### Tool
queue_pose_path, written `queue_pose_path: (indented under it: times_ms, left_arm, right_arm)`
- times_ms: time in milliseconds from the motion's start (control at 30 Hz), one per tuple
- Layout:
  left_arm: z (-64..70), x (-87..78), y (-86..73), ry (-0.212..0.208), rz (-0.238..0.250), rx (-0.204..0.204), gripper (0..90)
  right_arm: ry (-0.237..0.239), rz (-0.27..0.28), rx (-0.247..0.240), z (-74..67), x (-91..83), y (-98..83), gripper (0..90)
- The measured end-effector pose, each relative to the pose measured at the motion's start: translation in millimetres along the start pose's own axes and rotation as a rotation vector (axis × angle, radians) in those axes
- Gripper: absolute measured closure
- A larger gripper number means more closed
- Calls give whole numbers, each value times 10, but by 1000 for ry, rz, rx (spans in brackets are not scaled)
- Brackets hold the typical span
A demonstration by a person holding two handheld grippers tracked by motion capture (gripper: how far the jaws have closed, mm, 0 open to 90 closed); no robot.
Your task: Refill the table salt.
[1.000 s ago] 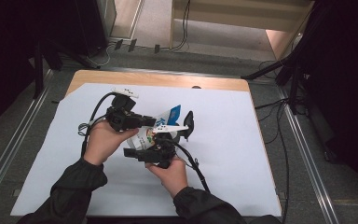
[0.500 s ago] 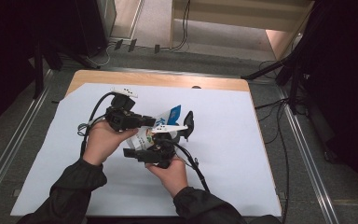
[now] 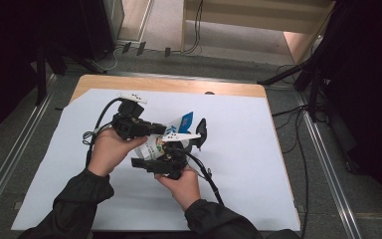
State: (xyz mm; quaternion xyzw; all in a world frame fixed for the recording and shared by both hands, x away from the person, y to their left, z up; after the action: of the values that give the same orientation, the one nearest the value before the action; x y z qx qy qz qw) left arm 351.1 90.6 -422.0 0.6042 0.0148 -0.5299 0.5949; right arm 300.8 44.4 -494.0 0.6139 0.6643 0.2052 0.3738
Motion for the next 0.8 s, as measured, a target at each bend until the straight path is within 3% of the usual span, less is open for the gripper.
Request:
queue_pose_path:
  times_ms: [800]
  left_arm:
    - [12,7,13,3,-8,8,892]
  right_arm:
    - [-7,-4,-12,4,3,-4,528]
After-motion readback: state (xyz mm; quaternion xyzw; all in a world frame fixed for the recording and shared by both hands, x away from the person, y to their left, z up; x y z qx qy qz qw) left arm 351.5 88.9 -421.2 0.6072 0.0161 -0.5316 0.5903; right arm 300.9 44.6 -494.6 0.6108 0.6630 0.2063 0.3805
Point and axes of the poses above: each handheld gripper's, and its own axes: x roughly forward along the jaws, y roughly out of its top, z roughly to its right, the point moved 7 cm from there along x, roughly forward along the jaws, and after that the axes turned 9 degrees about y, right-handed, at the moved point
